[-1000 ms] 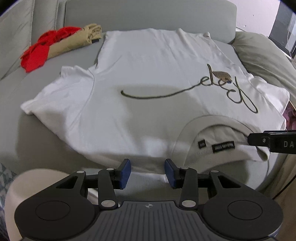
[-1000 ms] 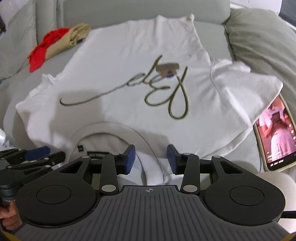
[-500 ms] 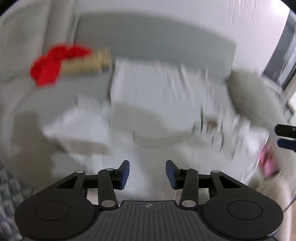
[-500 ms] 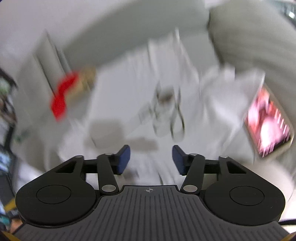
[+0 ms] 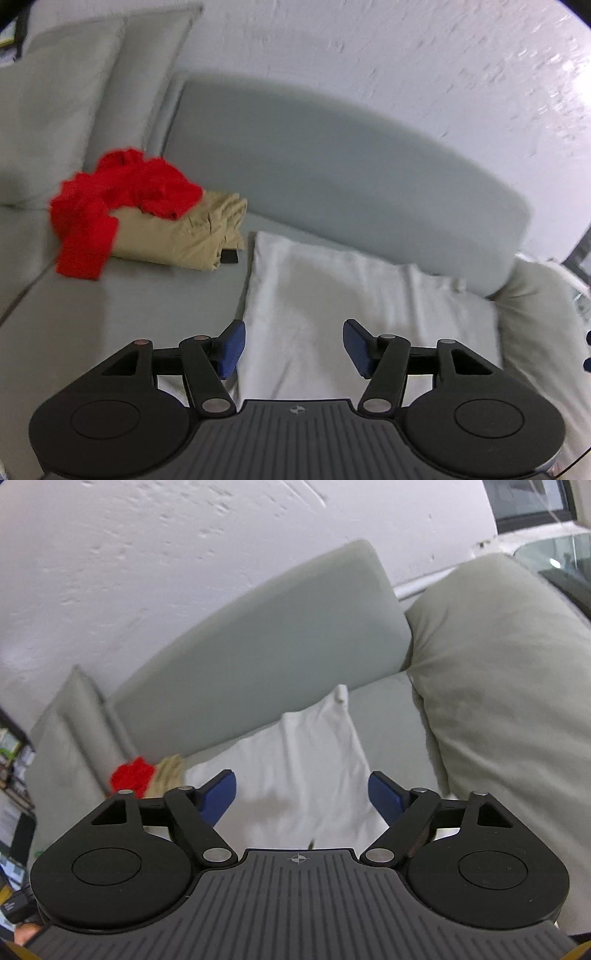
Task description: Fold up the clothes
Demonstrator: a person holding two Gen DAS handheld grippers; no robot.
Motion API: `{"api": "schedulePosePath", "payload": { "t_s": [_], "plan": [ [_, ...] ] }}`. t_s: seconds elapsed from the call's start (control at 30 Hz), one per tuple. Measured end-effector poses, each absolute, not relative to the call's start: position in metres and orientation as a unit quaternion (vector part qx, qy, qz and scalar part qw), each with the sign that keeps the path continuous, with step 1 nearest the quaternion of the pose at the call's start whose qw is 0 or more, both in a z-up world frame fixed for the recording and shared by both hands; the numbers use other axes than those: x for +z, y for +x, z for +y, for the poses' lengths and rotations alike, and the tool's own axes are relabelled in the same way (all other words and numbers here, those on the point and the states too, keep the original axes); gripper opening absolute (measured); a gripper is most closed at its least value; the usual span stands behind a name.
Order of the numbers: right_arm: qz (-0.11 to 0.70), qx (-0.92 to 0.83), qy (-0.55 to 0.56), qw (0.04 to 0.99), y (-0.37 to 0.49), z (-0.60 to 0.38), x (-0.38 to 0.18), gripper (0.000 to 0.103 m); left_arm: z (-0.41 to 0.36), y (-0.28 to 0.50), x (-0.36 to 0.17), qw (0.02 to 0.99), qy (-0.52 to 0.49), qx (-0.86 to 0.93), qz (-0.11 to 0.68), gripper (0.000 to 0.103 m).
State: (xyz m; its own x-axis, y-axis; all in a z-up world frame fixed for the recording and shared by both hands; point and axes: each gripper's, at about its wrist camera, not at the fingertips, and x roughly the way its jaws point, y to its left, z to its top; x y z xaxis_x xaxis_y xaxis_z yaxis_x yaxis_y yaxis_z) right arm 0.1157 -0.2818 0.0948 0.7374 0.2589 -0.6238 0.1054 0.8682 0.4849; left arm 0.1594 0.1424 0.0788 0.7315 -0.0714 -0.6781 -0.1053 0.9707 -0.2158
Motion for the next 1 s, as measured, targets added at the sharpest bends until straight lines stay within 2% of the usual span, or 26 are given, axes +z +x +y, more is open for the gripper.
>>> {"api": "schedulePosePath", "payload": {
  "t_s": [0.07, 0.17, 0.23, 0.3, 0.4, 0.47, 0.6, 0.7, 0.77, 0.83, 1.0],
  "plan": [
    [0.376, 0.028, 0.251, 0.891, 0.159, -0.287, 0.07, 0.069, 0.141, 0.19, 0.052, 0.916, -0.114, 0.006, 0.384, 0.053],
    [0.39, 0.013, 0.265, 0.882, 0.217, -0.297, 0.03, 0.059, 0.133, 0.229, 0.019, 0.908, -0.099, 0.017, 0.406, 0.052],
    [0.394, 0.009, 0.279, 0.876, 0.254, -0.303, 0.003, 0.056, 0.127, 0.254, -0.003, 0.903, -0.089, 0.025, 0.421, 0.047],
    [0.393, 0.008, 0.281, 0.875, 0.286, -0.304, -0.017, 0.056, 0.114, 0.257, -0.009, 0.9, -0.11, 0.024, 0.421, 0.047],
    [0.391, 0.008, 0.285, 0.875, 0.332, -0.305, -0.046, 0.055, 0.094, 0.255, -0.022, 0.899, -0.154, -0.009, 0.411, 0.053],
    [0.393, 0.012, 0.294, 0.871, 0.358, -0.304, -0.059, 0.053, 0.082, 0.254, -0.031, 0.898, -0.168, -0.035, 0.405, 0.053],
    [0.412, 0.01, 0.294, 0.863, 0.391, -0.298, -0.07, 0.049, 0.069, 0.263, -0.038, 0.902, -0.135, -0.061, 0.406, 0.053],
    [0.425, 0.011, 0.272, 0.863, 0.408, -0.288, -0.073, 0.037, 0.074, 0.262, -0.038, 0.909, -0.132, -0.074, 0.389, 0.055],
    [0.429, 0.005, 0.246, 0.869, 0.416, -0.279, -0.072, 0.012, 0.081, 0.261, -0.046, 0.904, -0.145, -0.087, 0.393, 0.055],
    [0.42, -0.003, 0.21, 0.883, 0.42, -0.268, -0.068, 0.004, 0.085, 0.258, -0.05, 0.9, -0.158, -0.09, 0.397, 0.055],
    [0.364, -0.02, 0.109, 0.925, 0.417, -0.241, -0.047, 0.003, 0.089, 0.26, -0.056, 0.899, -0.172, -0.088, 0.393, 0.055]
  ]
}}
